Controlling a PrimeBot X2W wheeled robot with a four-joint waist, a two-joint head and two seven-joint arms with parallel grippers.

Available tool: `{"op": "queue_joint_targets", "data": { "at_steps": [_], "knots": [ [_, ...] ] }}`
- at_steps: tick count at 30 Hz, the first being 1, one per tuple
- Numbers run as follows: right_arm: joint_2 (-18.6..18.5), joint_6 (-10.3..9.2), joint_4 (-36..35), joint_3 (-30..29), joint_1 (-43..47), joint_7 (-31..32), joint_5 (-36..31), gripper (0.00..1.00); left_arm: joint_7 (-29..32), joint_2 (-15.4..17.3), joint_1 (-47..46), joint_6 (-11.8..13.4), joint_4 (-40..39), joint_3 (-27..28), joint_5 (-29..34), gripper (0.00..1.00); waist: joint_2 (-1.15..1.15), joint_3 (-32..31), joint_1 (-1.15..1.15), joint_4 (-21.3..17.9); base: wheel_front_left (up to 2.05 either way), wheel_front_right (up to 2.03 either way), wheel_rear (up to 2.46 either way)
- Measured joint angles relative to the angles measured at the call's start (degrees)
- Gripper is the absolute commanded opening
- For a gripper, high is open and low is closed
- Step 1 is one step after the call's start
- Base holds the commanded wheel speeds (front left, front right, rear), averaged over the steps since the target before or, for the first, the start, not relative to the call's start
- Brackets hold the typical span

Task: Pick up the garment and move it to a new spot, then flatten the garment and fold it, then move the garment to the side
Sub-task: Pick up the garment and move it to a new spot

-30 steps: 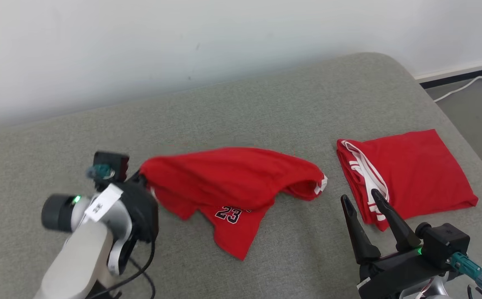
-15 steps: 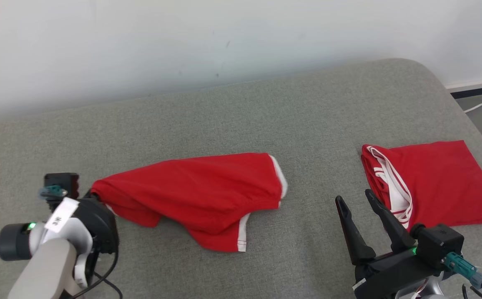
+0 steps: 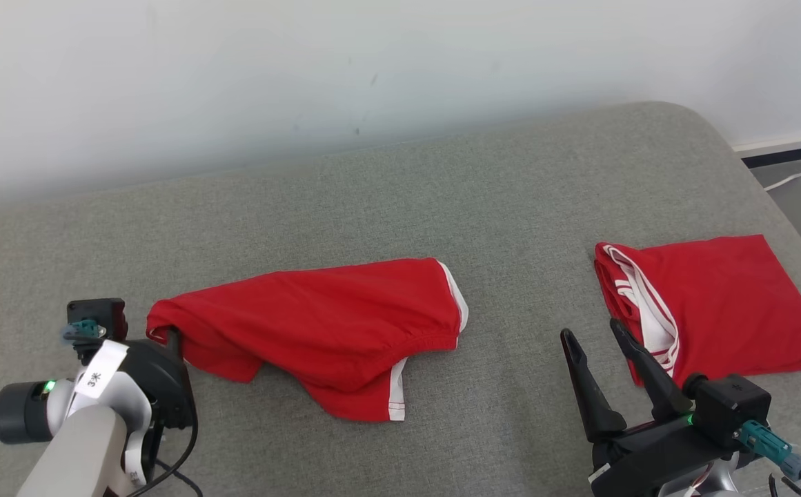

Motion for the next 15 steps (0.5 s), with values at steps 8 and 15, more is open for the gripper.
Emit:
{"op": "queue_joint_targets", "data": {
  "at_steps": [8, 15],
  "knots": [
    [-0.13, -0.51, -0.12, -1.08, 0.69, -0.62, 0.05, 1.0, -0.73, -1.11, -0.02, 0.53, -2.18, -0.7, 1.32, 1.0, 0.0, -0.51, 0.0, 0.89, 0.0, 0.0, 0.0],
    [-0.13, -0.56, -0.11, -0.98, 1.48, -0.66, 0.05, 1.0, -0.62, -0.9, 0.91, 0.55, -4.34, -0.97, 1.77, 1.0, 0.0, -1.06, 0.0, 2.22, 0.0, 0.0, 0.0]
  ]
}}
